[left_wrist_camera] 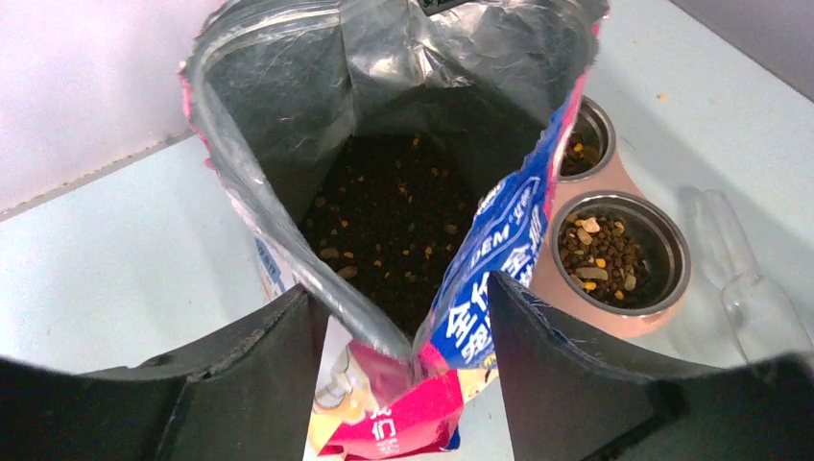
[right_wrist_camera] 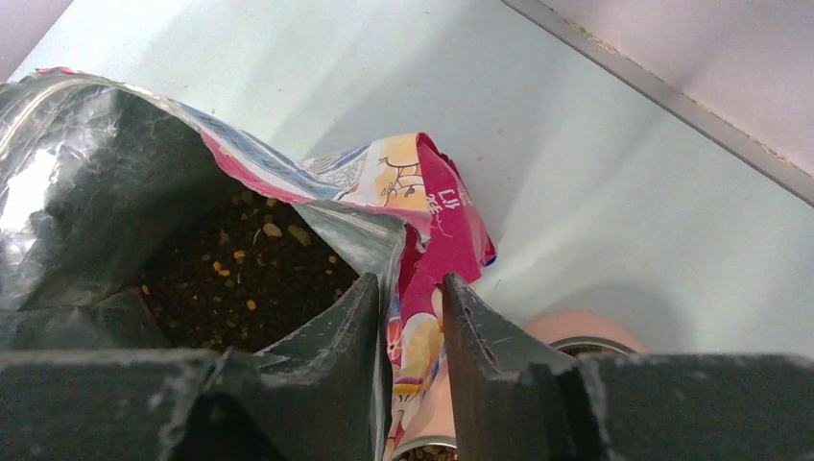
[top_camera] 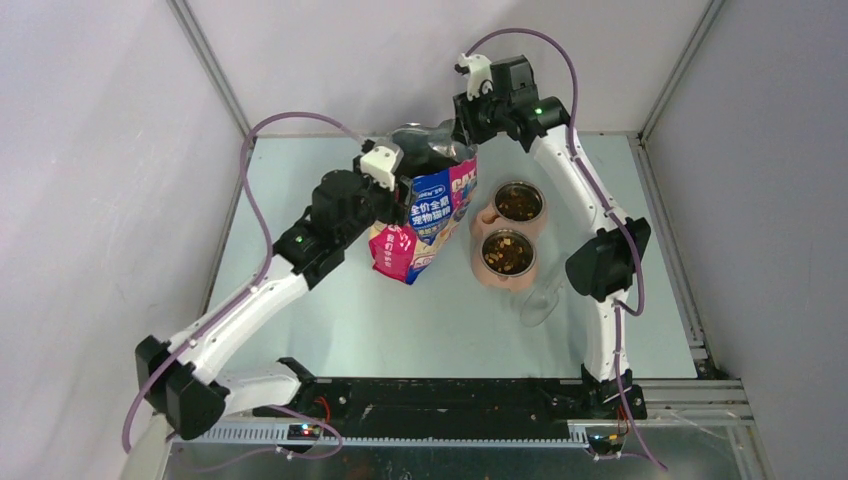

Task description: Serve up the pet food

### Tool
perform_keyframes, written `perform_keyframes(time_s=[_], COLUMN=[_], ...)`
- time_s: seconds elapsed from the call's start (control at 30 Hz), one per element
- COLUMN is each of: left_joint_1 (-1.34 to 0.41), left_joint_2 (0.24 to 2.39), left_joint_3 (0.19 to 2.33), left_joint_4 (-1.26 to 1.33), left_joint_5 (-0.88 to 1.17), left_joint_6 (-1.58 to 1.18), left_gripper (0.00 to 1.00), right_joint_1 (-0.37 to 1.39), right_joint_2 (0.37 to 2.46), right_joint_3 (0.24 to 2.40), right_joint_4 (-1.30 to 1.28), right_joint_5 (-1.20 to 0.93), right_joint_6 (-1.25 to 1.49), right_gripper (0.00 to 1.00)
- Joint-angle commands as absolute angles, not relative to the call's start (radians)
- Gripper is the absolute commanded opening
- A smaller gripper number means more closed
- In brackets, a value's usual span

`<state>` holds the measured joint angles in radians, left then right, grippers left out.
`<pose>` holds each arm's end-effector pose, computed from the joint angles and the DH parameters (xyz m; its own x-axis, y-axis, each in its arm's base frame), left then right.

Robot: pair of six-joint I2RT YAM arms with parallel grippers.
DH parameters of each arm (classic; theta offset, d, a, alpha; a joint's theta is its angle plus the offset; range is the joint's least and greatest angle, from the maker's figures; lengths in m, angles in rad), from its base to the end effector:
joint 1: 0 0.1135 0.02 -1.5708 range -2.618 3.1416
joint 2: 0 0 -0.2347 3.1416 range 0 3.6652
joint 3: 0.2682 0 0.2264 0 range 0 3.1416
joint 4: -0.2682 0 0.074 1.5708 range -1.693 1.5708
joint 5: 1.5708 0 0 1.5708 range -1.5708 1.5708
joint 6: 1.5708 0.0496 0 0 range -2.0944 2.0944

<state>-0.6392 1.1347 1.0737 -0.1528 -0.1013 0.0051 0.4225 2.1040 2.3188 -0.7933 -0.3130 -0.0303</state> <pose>0.2140 -0.1528 0.3466 -0.1677 0.1309 -0.9771 0.5151 0.8568 0.0264 0.3962 0.1949 0.3545 -0.4795 -0.2472 -0.8420 -0.6401 0.7549 0.1429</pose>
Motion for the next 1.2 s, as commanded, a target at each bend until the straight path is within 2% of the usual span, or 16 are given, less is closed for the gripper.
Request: perform_keyframes(time_s=[0.0, 0.13, 0.23, 0.37, 0.43, 0.5, 0.67, 0.83, 0.87, 0.9, 0.93, 1.0, 1.1, 1.13, 1.17], left_joint_1=[-0.643, -0.642, -0.641, -0.632, -0.602, -0.556, -0.377, -0.248, -0.245, -0.241, -0.238, -0.229, -0.208, -0.197, -0.192], left_joint_2=[1.236, 1.260, 1.245, 1.177, 1.144, 1.116, 1.082, 1.091, 1.089, 1.089, 1.087, 1.087, 1.083, 1.083, 1.083], left_joint_3=[1.152, 1.178, 1.173, 1.154, 1.145, 1.141, 1.141, 1.185, 1.199, 1.212, 1.218, 1.237, 1.259, 1.261, 1.268], left_joint_4=[-0.110, -0.129, -0.142, -0.156, -0.151, -0.149, -0.113, -0.156, -0.200, -0.250, -0.278, -0.355, -0.436, -0.444, -0.456], left_joint_5=[-0.130, -0.172, -0.163, -0.151, -0.136, -0.082, 0.131, 0.498, 0.528, 0.578, 0.618, 0.663, 0.697, 0.700, 0.699], left_joint_6=[0.020, 0.017, 0.024, 0.069, 0.094, 0.109, 0.138, 0.243, 0.295, 0.338, 0.357, 0.399, 0.425, 0.425, 0.421], left_gripper=[0.67, 0.59, 0.48, 0.28, 0.11, 0.02, 0.00, 0.00, 0.00, 0.00, 0.00, 0.00, 0.01, 0.04, 0.18], right_joint_1=[0.434, 0.441, 0.447, 0.449, 0.450, 0.456, 0.485, 0.533, 0.538, 0.535, 0.511, 0.447, 0.332, 0.313, 0.275], right_joint_2=[2.099, 2.100, 2.092, 2.046, 2.004, 1.958, 1.850, 1.775, 1.772, 1.769, 1.768, 1.780, 1.801, 1.809, 1.814], right_joint_3=[2.339, 2.340, 2.337, 2.310, 2.268, 2.235, 2.169, 2.083, 2.083, 2.086, 2.095, 2.107, 2.135, 2.148, 2.154], right_joint_4=[-0.765, -0.760, -0.761, -0.766, -0.768, -0.770, -0.796, -0.772, -0.768, -0.768, -0.759, -0.732, -0.710, -0.716, -0.741], right_joint_5=[-0.246, -0.190, -0.109, -0.046, -0.034, -0.027, -0.066, -0.222, -0.267, -0.329, -0.383, -0.585, -0.923, -1.018, -1.057], right_joint_6=[-0.010, 0.022, 0.071, 0.154, 0.212, 0.266, 0.334, 0.282, 0.267, 0.234, 0.220, 0.201, 0.113, 0.041, -0.012], right_gripper=[0.31, 0.20, 0.01, 0.00, 0.00, 0.00, 0.00, 0.00, 0.03, 0.12, 0.17, 0.36, 0.47, 0.51, 0.52])
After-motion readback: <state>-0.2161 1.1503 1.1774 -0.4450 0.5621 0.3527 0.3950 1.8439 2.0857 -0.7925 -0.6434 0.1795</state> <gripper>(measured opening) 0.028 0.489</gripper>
